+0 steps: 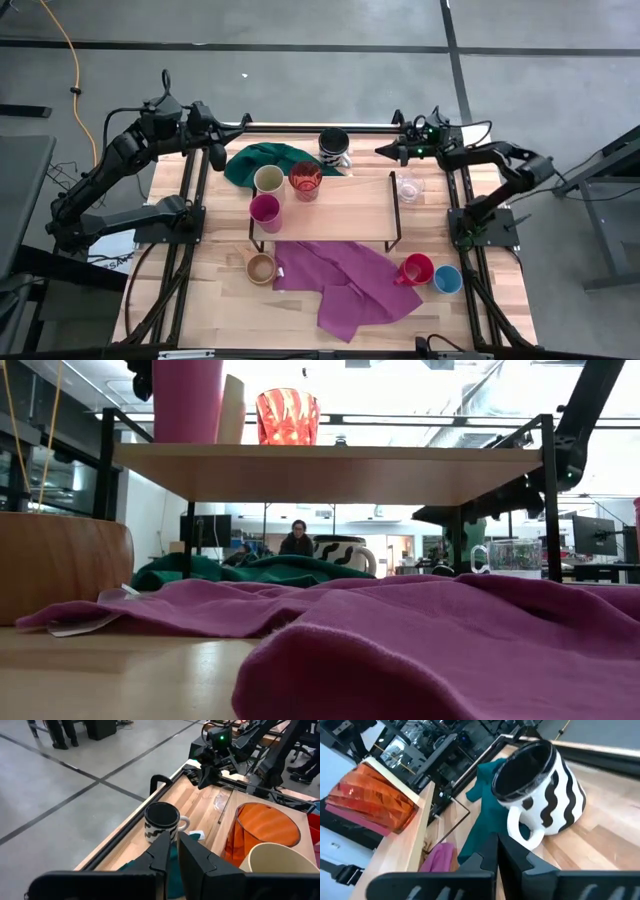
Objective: Stack small to large cups/mugs on shelf
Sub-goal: Put the white mug on the shelf
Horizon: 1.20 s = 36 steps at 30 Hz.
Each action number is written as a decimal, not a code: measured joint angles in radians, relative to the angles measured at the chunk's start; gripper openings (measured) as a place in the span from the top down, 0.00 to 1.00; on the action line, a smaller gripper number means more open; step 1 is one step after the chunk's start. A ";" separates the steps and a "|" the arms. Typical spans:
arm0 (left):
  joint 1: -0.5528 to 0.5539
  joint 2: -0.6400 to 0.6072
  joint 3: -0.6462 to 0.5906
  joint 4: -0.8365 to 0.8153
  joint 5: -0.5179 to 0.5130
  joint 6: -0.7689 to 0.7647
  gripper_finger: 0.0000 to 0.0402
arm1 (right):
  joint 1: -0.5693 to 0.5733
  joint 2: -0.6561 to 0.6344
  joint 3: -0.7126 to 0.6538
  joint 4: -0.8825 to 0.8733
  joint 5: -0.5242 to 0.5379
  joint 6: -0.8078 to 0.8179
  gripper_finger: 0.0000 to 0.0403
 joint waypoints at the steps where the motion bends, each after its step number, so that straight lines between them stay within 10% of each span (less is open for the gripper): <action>1: 0.000 0.000 0.000 0.000 0.000 0.000 0.94 | 0.000 0.010 0.000 0.003 -0.005 -0.001 1.00; 13: 0.000 0.000 0.000 0.000 -0.019 0.001 0.94 | 0.000 0.041 0.000 0.002 -0.005 -0.061 0.83; 36: 0.000 0.000 0.000 -0.044 -0.034 0.008 0.94 | 0.031 0.040 0.000 -0.097 0.264 -0.187 0.82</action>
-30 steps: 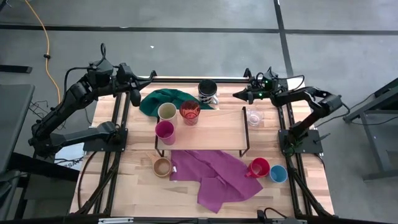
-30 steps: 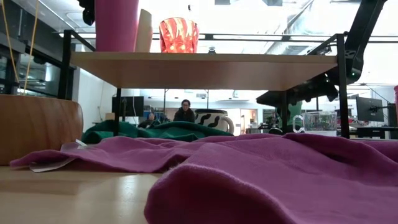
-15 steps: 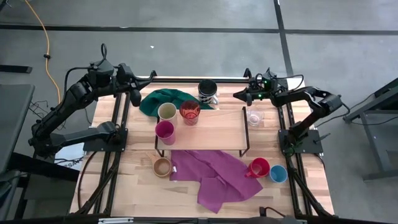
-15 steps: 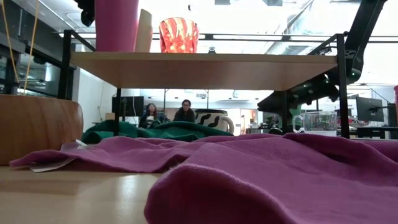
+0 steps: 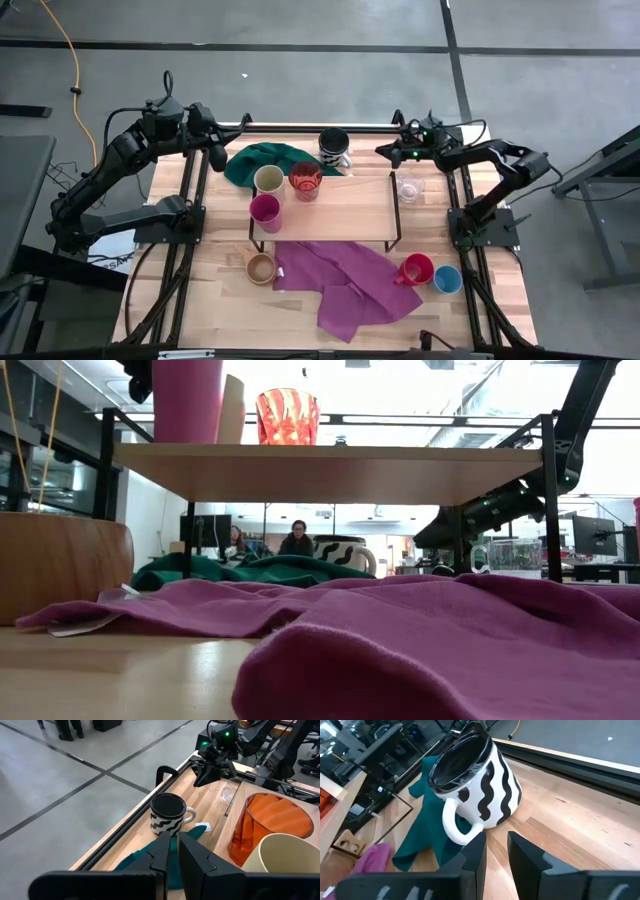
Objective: Stack small to large cups/mugs on shelf
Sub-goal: Put the white mug on the shelf
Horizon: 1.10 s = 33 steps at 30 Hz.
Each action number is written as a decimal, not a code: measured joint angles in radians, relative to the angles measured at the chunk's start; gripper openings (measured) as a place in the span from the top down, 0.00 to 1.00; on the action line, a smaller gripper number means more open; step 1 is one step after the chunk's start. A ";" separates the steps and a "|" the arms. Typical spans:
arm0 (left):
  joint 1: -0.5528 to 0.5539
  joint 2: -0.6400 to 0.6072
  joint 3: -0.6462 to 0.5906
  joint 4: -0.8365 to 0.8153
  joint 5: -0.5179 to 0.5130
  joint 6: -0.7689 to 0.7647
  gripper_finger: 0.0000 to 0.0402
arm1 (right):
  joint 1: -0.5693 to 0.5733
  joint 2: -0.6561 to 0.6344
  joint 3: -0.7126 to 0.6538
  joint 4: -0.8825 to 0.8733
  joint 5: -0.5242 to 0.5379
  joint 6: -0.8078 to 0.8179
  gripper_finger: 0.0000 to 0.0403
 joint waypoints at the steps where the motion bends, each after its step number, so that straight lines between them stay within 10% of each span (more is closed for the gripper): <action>1: 0.000 0.000 0.000 0.000 0.000 0.000 0.94 | 0.007 0.000 0.000 -0.001 0.006 -0.006 0.82; 33: 0.000 0.000 0.000 -0.059 -0.018 0.001 0.94 | 0.118 0.277 0.146 0.121 -0.187 -0.024 0.82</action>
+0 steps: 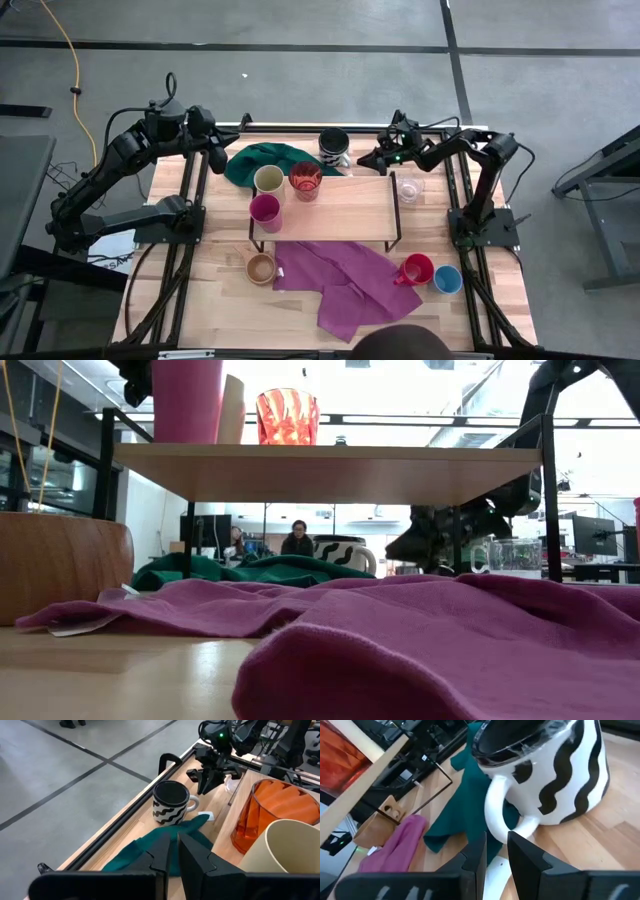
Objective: Stack small to large cups/mugs on shelf
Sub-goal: Put the white mug on the shelf
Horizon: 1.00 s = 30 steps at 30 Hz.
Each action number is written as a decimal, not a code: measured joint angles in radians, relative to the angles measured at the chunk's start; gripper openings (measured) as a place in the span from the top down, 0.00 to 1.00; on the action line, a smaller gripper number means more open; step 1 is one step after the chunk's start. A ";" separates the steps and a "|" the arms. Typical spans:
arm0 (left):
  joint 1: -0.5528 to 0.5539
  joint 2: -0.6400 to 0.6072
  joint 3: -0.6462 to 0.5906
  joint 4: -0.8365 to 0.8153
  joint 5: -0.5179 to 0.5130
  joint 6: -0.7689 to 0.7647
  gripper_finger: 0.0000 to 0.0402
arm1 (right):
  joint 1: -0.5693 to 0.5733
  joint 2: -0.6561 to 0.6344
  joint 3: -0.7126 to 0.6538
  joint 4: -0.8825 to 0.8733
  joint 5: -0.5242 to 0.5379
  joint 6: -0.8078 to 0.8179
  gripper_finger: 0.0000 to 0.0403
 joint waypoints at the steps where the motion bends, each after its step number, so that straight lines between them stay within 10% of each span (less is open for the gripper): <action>1: 0.000 0.000 0.000 0.000 0.000 0.001 0.94 | 0.000 0.000 0.000 0.005 -0.003 0.001 0.82; 30: 0.000 0.000 0.000 0.000 0.000 -0.008 0.94 | 0.060 0.081 0.158 -0.088 -0.034 0.020 0.82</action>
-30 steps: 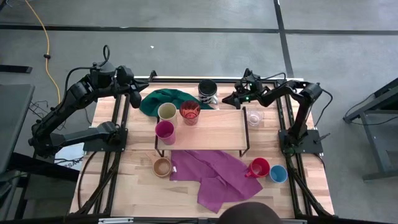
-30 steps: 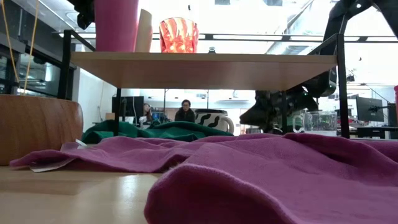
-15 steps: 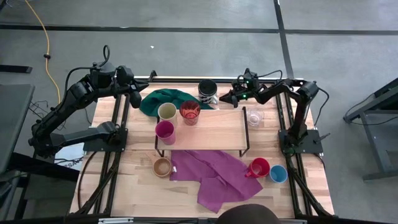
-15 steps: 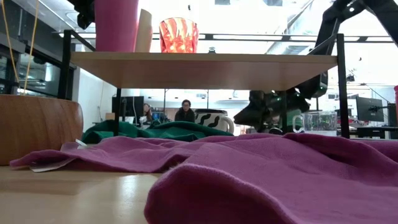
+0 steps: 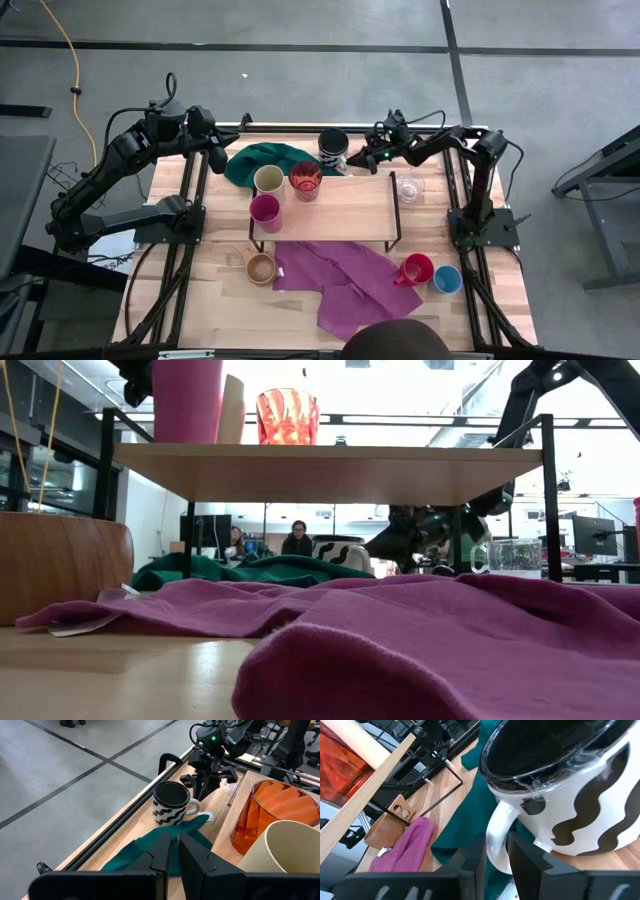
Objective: Stack small to large cups/mugs on shelf
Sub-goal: Put the white mug on the shelf
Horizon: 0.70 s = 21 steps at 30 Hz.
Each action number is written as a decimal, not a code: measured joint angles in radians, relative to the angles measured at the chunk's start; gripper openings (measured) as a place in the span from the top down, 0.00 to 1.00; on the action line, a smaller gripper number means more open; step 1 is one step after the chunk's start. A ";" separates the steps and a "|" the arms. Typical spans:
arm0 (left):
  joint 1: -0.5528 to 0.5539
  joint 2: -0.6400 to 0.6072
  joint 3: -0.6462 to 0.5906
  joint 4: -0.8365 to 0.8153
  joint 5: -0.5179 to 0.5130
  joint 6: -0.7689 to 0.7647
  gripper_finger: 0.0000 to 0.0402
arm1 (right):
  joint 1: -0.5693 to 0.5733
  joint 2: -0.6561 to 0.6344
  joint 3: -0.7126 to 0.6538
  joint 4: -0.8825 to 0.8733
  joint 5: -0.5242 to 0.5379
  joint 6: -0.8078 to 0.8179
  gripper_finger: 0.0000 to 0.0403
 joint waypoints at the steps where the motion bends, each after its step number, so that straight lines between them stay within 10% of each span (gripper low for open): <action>1: 0.000 0.000 0.000 0.000 0.000 0.000 0.94 | 0.000 0.000 0.005 -0.009 0.000 -0.002 0.82; 11: 0.000 0.000 0.000 0.000 0.000 0.002 0.94 | 0.001 0.000 0.025 -0.072 0.026 -0.021 0.62; 21: 0.000 0.000 0.000 0.000 0.000 0.012 0.94 | 0.017 0.000 0.025 -0.079 0.027 -0.021 0.65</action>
